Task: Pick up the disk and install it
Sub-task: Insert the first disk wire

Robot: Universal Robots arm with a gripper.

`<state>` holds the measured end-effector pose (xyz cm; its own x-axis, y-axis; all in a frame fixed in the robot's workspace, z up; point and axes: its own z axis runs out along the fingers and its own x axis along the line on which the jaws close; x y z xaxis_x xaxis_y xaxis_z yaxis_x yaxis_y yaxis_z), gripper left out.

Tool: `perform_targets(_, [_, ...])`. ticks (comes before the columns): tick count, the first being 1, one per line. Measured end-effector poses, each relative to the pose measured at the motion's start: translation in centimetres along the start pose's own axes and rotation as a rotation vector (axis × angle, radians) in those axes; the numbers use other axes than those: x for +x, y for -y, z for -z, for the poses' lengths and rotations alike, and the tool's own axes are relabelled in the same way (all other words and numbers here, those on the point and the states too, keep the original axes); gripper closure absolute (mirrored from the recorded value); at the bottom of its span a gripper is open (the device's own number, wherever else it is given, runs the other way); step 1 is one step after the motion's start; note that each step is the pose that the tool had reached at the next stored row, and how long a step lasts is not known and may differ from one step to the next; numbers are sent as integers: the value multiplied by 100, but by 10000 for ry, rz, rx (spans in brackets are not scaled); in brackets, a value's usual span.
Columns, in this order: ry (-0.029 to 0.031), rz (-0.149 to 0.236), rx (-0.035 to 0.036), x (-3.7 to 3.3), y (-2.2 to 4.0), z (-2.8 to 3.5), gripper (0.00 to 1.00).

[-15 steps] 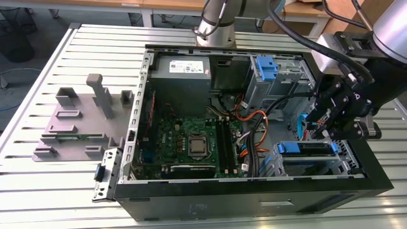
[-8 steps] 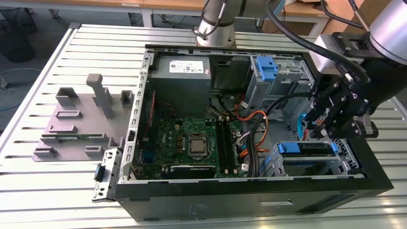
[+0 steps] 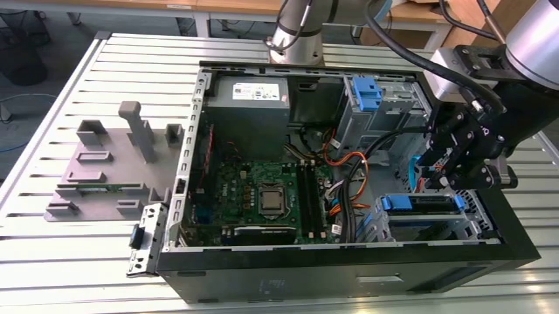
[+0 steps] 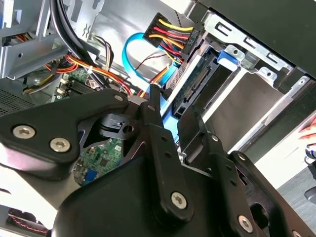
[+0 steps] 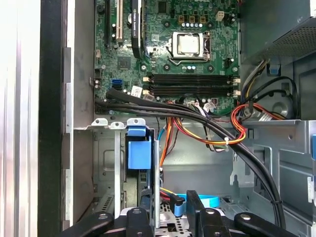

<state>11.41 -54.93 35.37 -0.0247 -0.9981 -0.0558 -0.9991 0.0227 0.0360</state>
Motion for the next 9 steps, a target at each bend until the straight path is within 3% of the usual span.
perform_targets(9, [2,-24,1,0,1,-2,58])
